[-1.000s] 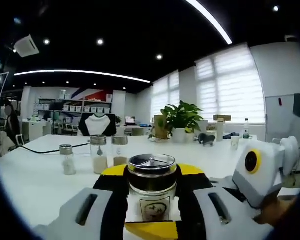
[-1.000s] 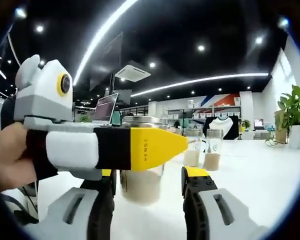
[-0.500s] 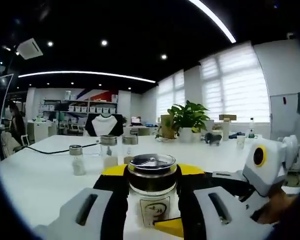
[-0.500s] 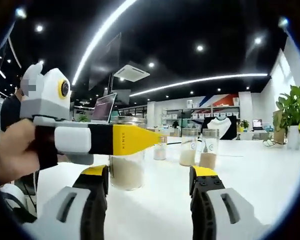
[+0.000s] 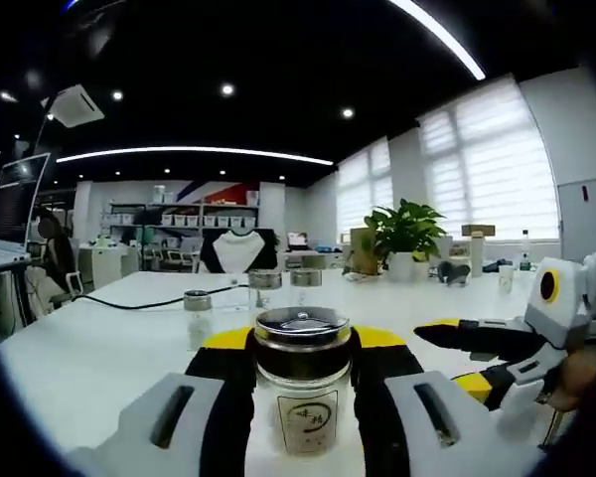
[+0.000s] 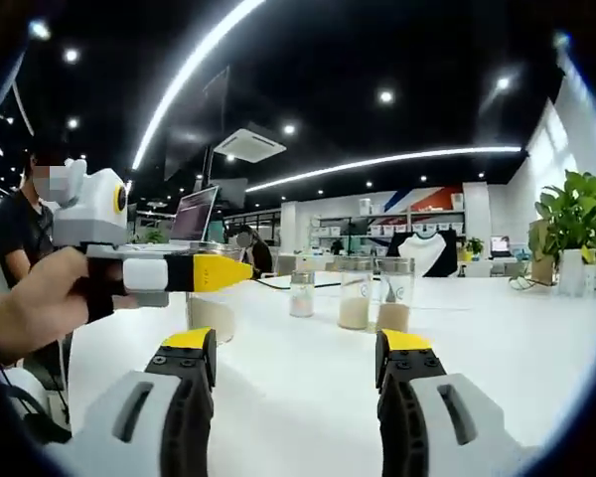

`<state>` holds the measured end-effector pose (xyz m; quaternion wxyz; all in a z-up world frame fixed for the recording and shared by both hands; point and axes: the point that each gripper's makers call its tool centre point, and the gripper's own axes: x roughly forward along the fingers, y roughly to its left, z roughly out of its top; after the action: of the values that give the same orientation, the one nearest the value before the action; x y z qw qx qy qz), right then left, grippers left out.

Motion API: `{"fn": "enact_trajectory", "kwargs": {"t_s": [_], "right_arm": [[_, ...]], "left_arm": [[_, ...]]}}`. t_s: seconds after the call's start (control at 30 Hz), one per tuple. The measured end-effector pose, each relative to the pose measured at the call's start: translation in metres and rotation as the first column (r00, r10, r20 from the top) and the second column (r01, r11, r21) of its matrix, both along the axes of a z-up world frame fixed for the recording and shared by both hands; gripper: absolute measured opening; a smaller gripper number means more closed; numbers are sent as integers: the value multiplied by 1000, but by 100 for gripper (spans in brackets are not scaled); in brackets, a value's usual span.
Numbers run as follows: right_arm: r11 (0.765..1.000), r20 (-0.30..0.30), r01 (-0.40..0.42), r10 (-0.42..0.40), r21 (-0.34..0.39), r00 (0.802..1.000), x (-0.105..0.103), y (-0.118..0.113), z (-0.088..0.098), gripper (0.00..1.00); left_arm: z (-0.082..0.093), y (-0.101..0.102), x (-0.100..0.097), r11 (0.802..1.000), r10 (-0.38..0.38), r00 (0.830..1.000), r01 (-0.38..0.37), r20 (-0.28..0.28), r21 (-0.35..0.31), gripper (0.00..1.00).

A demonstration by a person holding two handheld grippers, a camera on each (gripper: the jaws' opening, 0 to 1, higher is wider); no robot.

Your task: Rotate the seasoning bottle until the label or dispensing opening points toward the visible target arrow and the bottle remains upright within the marked orientation range

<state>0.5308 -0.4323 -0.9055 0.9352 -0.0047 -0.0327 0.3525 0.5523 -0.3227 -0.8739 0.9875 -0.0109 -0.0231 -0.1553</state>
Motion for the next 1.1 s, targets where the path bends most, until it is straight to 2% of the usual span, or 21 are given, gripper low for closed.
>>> {"fn": "enact_trajectory", "kwargs": {"t_s": [0.17,0.3,0.4,0.47,0.53,0.73,0.87,1.0,1.1], "right_arm": [[1000,-9,28,-28,-8,1000,5,-10,-3,65],[999,-41,37,-37,1,998,6,-15,-7,66],[999,-72,48,-49,-10,996,7,-17,-13,70],[999,-78,48,-48,-4,996,8,-17,-13,72],[999,-81,40,-40,2,996,7,-16,-13,73],[999,-72,9,-12,-49,997,6,-11,-15,88],[999,-85,1,-5,-40,996,5,-11,-16,90],[999,-75,8,-11,-39,997,5,-13,-13,99],[999,-73,3,-6,-37,997,4,-14,-15,99]], "left_arm": [[-5,27,3,999,51,999,-51,-10,0,39],[-11,47,5,996,91,996,-91,-20,14,39],[-13,57,6,995,101,995,-100,-21,7,39],[-14,64,5,994,109,994,-109,-18,-16,39],[-17,71,5,992,123,992,-123,-24,-7,39],[-21,95,5,985,170,985,-170,-27,-4,39],[-20,108,5,983,184,983,-184,-12,-24,39],[-21,118,5,979,201,979,-202,-8,-6,39],[-21,123,5,976,216,976,-216,-7,-5,39]]}}
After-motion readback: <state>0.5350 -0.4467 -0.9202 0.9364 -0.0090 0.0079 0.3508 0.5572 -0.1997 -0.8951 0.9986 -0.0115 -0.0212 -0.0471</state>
